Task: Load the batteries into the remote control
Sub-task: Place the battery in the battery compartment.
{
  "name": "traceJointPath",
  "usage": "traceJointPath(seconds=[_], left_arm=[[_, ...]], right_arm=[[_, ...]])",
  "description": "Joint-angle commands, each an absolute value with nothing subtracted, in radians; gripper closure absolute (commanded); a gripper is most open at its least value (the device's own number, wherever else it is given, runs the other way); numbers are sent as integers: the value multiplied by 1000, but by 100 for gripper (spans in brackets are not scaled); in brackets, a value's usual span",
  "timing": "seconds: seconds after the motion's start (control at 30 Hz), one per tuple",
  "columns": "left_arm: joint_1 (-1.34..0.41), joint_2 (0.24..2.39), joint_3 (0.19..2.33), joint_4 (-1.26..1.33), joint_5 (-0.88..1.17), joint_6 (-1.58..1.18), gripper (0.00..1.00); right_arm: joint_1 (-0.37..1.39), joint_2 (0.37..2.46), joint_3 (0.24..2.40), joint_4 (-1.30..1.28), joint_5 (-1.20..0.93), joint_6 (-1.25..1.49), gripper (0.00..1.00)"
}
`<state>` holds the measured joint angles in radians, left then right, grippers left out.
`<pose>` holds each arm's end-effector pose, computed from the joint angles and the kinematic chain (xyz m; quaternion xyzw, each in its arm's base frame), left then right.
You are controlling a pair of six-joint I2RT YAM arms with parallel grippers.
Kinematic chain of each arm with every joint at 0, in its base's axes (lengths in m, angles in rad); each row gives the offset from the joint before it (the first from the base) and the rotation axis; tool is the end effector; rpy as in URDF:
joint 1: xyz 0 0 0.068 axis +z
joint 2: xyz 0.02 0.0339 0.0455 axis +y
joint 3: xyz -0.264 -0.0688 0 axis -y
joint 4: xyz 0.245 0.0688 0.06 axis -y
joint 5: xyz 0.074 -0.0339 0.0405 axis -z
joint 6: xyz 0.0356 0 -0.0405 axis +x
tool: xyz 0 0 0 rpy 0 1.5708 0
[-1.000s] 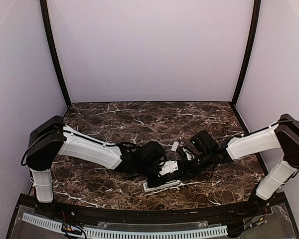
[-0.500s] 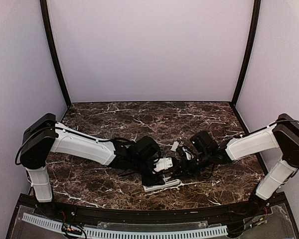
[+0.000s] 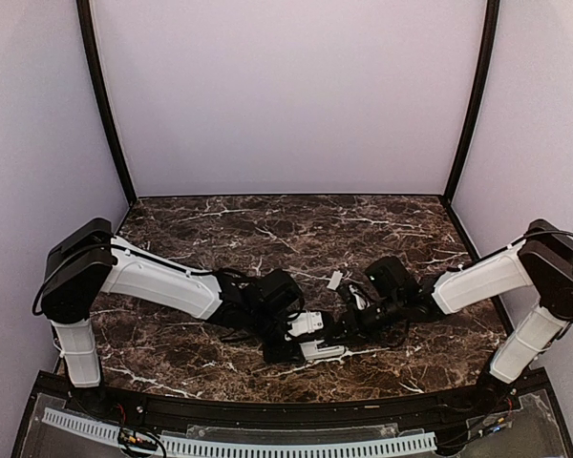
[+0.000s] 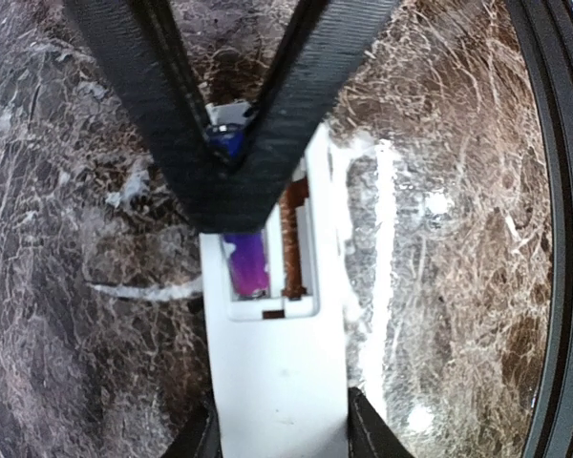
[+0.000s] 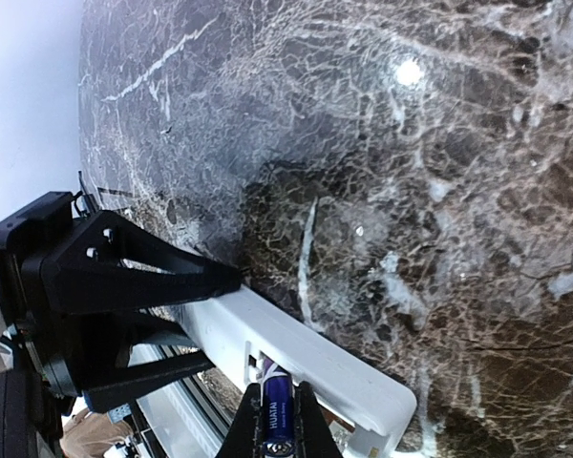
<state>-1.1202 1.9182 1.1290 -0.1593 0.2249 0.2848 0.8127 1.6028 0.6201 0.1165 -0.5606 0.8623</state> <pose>0.1620 -0.3531 0.1418 0.6374 0.6998 -0.2210 0.2347 0.1800 0.2176 0.1275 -0.0731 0.9040 0.4202 0.0290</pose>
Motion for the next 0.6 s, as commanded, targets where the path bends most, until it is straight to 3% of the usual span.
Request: traceJointPath(seconds=[0.0, 0.17, 0.43, 0.57], left_arm=[[-1126, 1934, 1137, -199, 245, 291, 71], [-1126, 1936, 1138, -197, 246, 291, 73], [-1117, 1937, 1198, -174, 295, 247, 50], [-1099, 1948, 1223, -151, 328, 229, 52]], right_arm=[[838, 1653, 555, 107, -518, 917, 100], [847, 1655, 537, 115, -513, 930, 100], [853, 1680, 507, 133, -502, 938, 100], [852, 1688, 493, 148, -497, 943, 100]])
